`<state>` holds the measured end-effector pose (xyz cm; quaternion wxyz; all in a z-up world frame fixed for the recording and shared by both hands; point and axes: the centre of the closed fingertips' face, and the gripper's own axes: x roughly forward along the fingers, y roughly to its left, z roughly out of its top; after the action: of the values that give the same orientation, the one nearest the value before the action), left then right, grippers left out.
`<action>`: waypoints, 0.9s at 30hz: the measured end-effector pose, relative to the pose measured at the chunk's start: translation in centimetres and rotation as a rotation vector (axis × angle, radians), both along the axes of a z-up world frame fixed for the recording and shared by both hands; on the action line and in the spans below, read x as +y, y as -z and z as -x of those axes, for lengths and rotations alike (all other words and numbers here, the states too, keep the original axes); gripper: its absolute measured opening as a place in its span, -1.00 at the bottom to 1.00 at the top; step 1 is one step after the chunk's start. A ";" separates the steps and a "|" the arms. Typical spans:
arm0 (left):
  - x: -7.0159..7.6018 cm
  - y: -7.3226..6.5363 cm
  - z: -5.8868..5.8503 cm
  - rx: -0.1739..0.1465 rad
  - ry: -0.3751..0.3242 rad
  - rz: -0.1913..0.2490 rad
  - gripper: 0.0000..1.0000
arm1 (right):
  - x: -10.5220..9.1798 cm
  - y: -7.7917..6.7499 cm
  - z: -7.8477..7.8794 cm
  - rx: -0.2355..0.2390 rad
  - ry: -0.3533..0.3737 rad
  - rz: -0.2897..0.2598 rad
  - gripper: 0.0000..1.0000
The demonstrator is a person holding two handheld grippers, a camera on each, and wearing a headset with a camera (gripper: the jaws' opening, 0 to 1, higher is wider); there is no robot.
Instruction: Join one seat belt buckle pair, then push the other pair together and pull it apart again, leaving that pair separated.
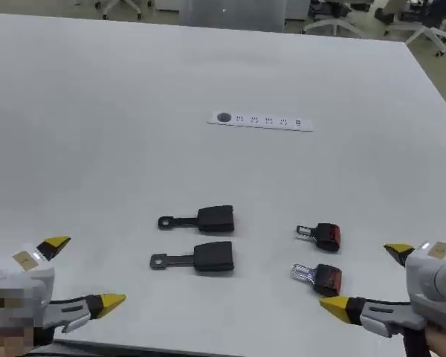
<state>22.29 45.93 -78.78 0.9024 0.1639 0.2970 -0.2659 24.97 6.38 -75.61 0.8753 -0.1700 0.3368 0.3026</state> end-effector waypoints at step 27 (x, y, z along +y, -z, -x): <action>0.2 0.0 -0.1 -0.006 -0.008 0.000 0.82 | 1.6 1.1 0.8 0.065 -0.016 0.001 1.00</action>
<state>22.35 46.13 -78.79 0.9043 0.1633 0.2950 -0.2619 24.17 8.02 -76.74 0.8614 -0.1632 0.3640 0.3145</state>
